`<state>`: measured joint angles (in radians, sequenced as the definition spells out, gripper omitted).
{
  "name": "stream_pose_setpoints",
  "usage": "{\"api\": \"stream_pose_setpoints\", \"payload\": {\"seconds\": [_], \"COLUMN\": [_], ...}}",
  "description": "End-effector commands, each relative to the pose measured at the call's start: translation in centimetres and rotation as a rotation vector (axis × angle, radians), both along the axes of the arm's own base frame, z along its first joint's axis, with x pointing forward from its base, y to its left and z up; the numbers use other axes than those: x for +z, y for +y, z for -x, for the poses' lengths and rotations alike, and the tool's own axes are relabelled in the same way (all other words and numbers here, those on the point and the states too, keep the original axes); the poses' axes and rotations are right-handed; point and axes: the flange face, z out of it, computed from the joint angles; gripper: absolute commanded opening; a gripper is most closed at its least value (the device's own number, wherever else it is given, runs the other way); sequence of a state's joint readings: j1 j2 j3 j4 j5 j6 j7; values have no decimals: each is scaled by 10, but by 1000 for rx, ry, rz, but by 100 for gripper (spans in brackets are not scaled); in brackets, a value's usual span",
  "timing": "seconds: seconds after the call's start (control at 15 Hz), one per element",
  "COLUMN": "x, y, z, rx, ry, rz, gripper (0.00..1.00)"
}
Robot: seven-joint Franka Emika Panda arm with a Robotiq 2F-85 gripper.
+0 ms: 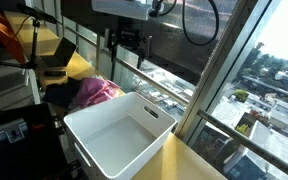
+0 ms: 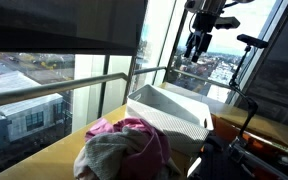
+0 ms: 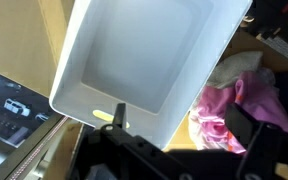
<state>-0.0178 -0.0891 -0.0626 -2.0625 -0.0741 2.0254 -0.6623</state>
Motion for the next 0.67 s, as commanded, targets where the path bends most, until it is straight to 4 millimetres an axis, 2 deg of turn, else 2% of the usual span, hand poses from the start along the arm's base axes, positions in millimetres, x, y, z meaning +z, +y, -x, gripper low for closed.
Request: {"api": "stream_pose_setpoints", "payload": {"seconds": [0.0, 0.27, 0.6], "x": [-2, -9, -9], "y": [-3, 17, 16], "z": [0, 1, 1], "rx": [-5, 11, 10], "ry": [5, 19, 19], "rz": [1, 1, 1], "gripper": [100, 100, 100]}}
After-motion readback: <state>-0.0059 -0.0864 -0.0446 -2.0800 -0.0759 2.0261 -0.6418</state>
